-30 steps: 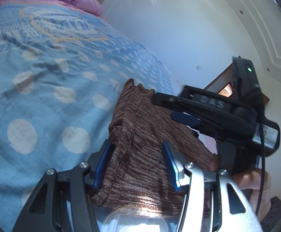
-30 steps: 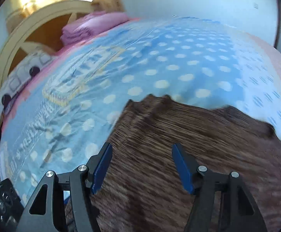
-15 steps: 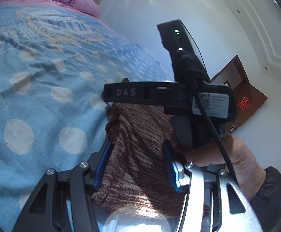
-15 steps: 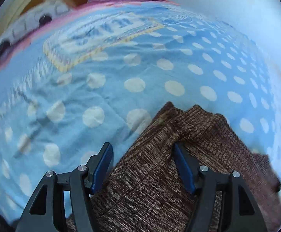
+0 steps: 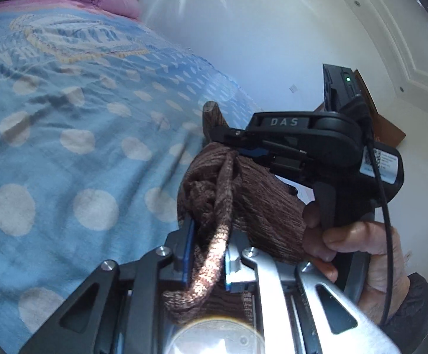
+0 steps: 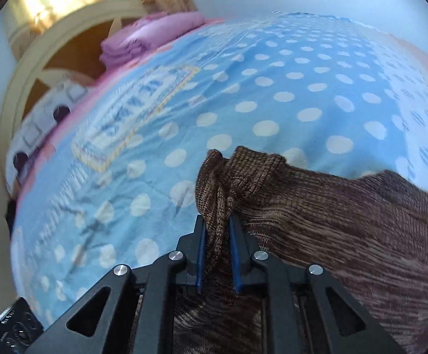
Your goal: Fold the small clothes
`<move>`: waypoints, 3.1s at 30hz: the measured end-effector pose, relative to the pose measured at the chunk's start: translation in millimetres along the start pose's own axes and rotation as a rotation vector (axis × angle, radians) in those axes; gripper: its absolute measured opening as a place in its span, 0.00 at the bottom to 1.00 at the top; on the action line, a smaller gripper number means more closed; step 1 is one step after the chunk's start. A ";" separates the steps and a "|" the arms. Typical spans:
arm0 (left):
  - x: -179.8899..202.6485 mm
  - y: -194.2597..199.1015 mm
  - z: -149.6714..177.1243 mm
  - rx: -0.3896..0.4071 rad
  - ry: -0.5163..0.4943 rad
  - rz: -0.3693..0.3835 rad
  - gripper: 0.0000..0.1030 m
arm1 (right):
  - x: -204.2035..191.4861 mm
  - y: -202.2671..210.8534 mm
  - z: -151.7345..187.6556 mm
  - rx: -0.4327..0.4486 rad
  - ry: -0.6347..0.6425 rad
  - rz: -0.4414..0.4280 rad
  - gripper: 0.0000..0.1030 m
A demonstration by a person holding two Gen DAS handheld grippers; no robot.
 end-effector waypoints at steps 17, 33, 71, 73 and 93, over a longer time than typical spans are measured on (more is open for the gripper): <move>158.3 -34.4 24.8 -0.077 -0.524 0.019 0.11 | 124.6 118.0 41.0 0.134 -0.147 0.041 0.13; 246.6 -100.6 67.0 -0.201 -0.680 0.118 0.11 | 242.6 176.4 105.5 0.160 -0.237 0.145 0.13; 163.4 -75.2 31.3 -0.239 -0.645 -0.105 0.60 | 186.3 229.3 300.8 0.315 -0.399 0.277 0.41; 157.6 -87.8 29.8 -0.258 -0.629 -0.142 0.60 | 178.5 213.8 296.5 0.265 -0.369 0.315 0.41; 125.6 -66.4 14.3 -0.325 -0.617 -0.109 0.62 | 206.3 221.7 339.5 0.217 -0.579 0.157 0.10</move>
Point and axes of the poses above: each gripper's, at about its wrist camera, not at the fingertips, and y roughly against the way its jaws point, x to its right, z to its underside, the point moved 1 cm from there along -y, roughly the way its jaws point, and after that the axes turned 10 degrees about -x, right-handed, at the moved point
